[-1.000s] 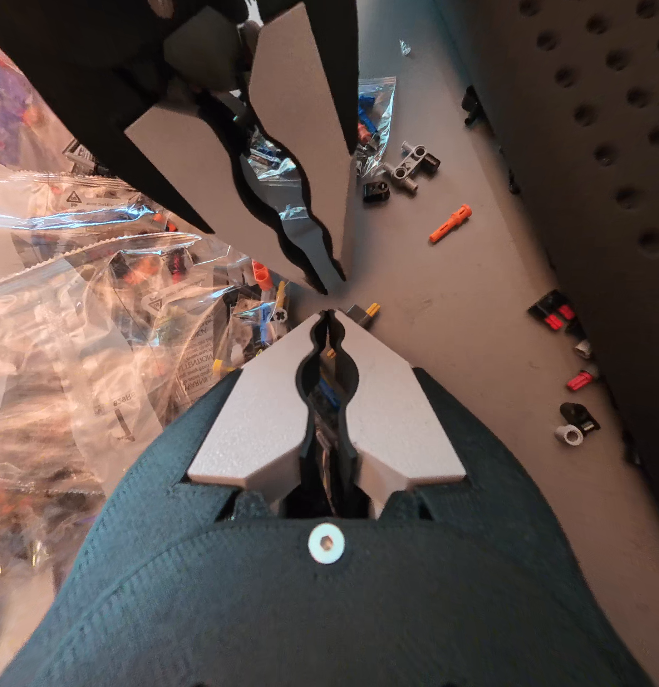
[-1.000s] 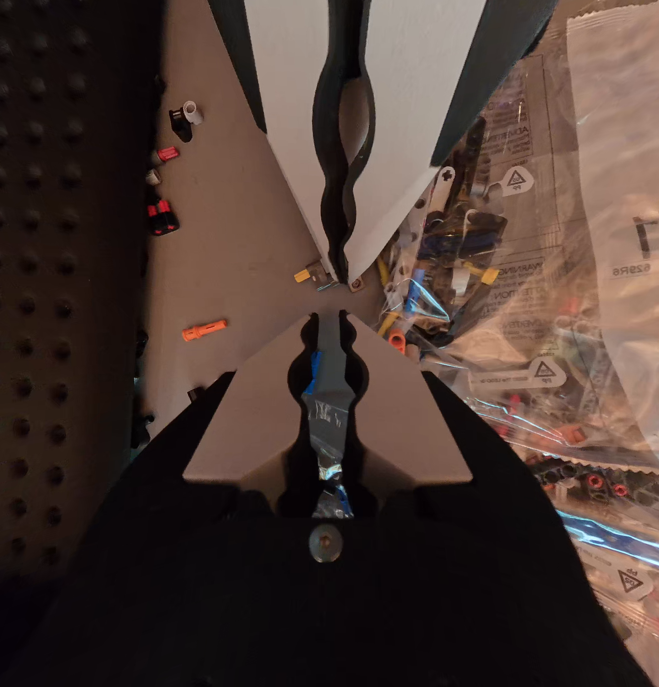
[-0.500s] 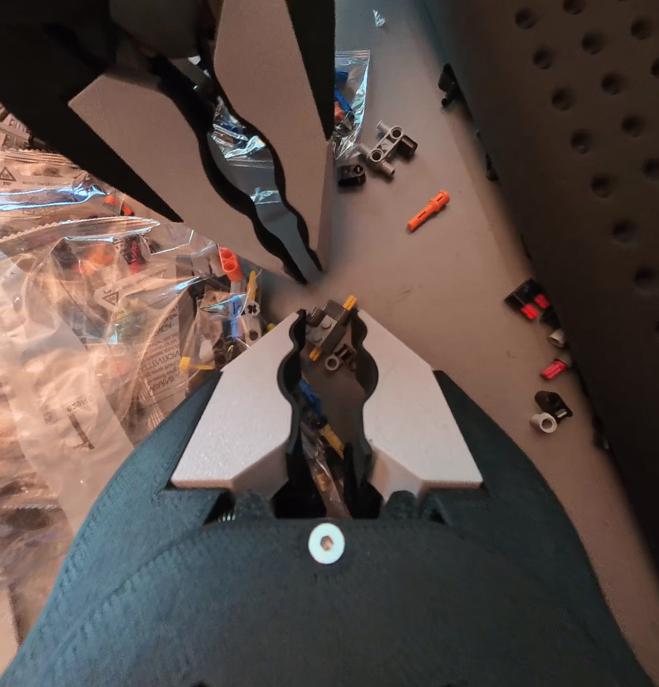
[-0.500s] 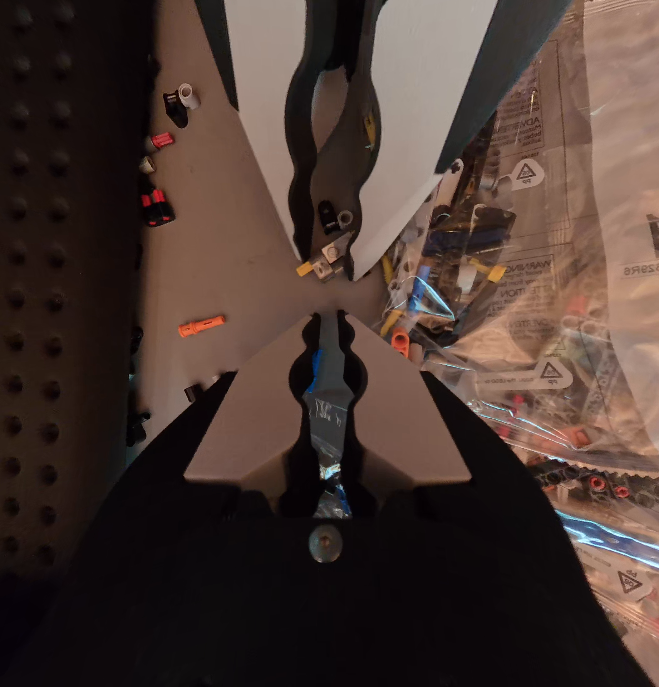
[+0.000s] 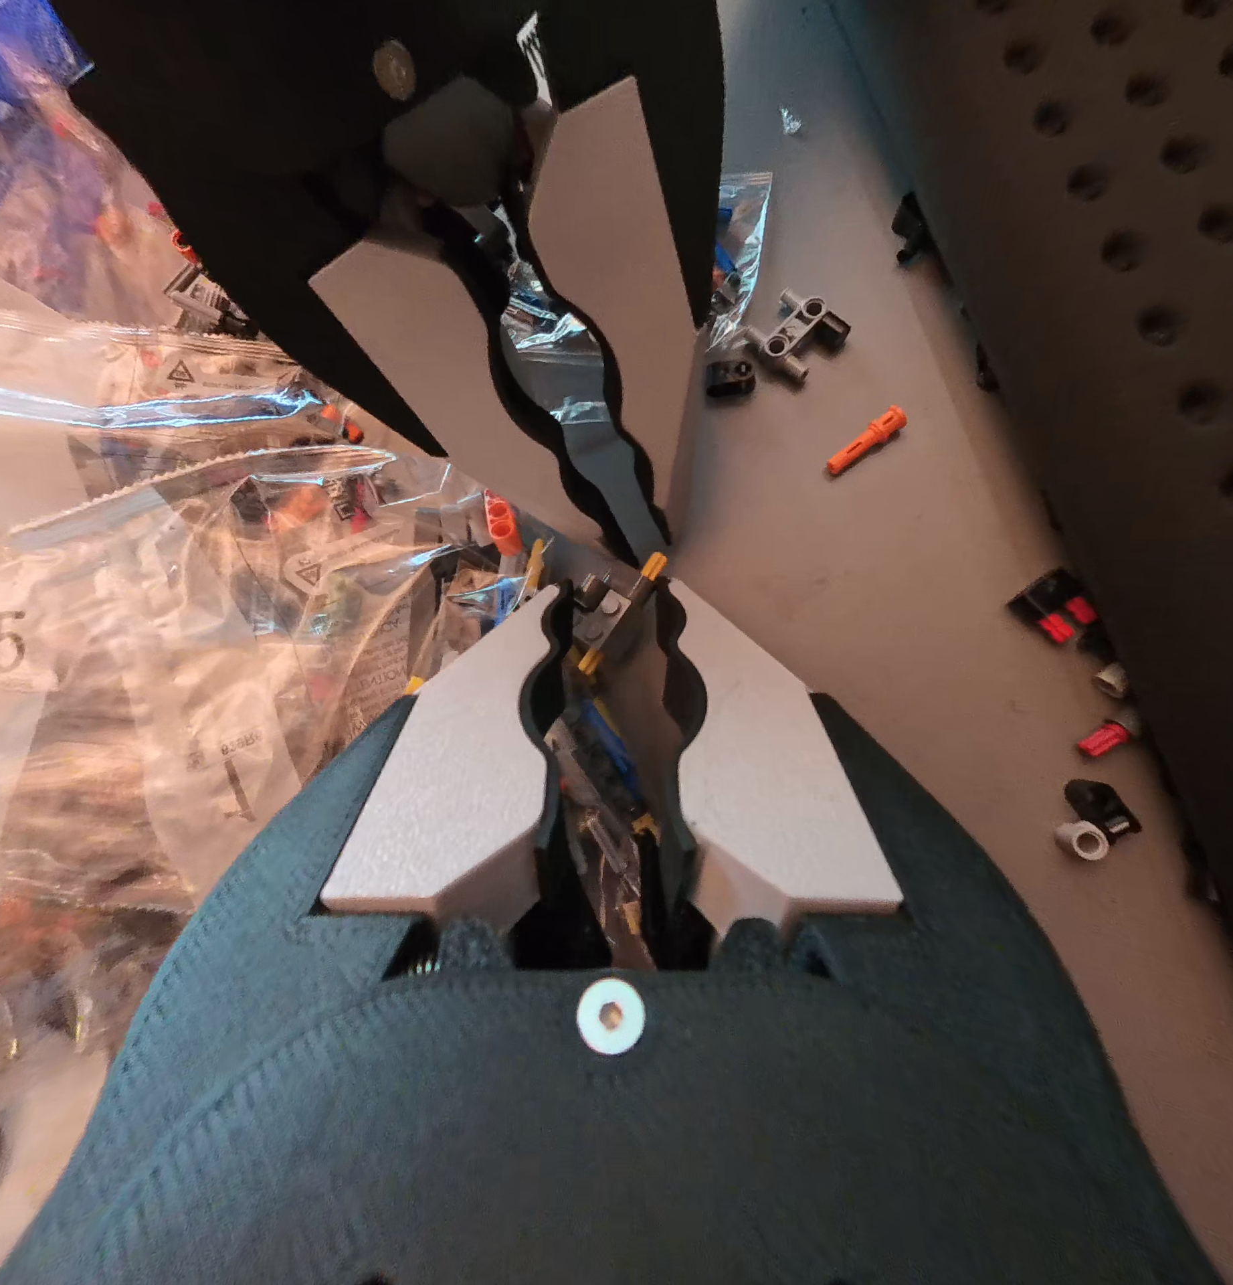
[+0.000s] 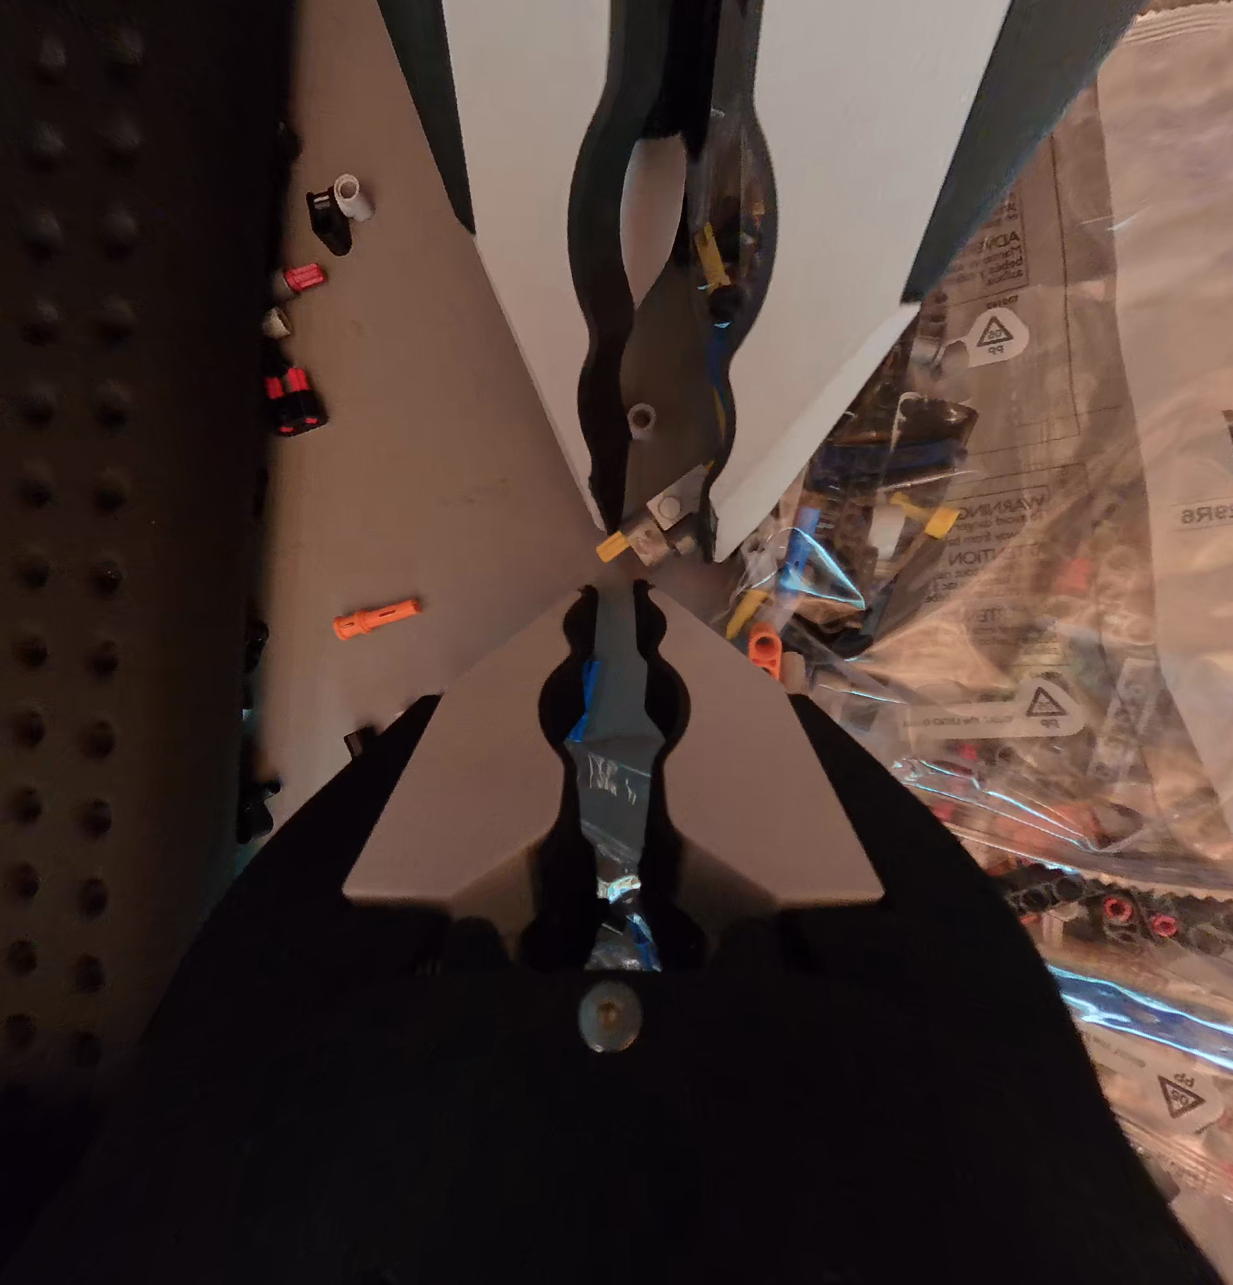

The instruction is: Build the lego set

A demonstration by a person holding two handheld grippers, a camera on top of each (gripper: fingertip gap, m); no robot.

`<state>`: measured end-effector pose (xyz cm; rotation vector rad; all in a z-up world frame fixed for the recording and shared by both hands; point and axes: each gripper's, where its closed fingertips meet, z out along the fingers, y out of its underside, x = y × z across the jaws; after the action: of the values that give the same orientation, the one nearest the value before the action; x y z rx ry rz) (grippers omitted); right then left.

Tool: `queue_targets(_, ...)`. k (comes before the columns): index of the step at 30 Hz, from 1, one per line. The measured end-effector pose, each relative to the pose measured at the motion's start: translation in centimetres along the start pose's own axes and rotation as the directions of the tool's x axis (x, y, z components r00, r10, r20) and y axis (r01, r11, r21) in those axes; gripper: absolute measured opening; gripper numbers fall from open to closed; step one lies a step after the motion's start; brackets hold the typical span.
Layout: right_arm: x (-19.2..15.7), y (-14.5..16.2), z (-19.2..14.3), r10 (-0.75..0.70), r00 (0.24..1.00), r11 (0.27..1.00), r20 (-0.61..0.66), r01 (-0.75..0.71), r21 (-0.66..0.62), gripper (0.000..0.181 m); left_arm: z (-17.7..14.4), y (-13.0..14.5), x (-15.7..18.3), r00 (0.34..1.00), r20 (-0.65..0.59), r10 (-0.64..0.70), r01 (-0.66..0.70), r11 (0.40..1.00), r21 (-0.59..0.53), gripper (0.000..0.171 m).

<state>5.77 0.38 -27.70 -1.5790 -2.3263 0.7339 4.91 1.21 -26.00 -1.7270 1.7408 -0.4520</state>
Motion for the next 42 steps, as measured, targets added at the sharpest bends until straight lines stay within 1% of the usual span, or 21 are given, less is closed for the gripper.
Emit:
queue_targets(4,0.02,-0.02,0.09,0.008,1.0,1.0,-0.001,-0.008,0.0,0.007,0.31,0.12,-0.12,1.0,0.017,0.018,-0.018,1.0,-0.019,0.022)
queue_targets(11,0.17,0.02,0.18,0.009,1.0,1.0,-0.011,-0.009,-0.001,0.0,0.21,-0.24,-0.38,0.999,0.033,0.017,-0.016,1.0,-0.002,0.022)
queue_targets(35,0.16,0.08,0.2,0.007,1.0,1.0,-0.015,-0.007,-0.004,0.0,0.37,-0.26,0.08,1.0,0.001,0.008,-0.008,1.0,0.002,0.022)
queue_targets(42,0.16,0.08,0.19,0.011,1.0,1.0,-0.012,-0.011,-0.002,0.0,0.73,0.24,0.15,1.0,-0.002,0.015,-0.015,1.0,-0.023,0.022)
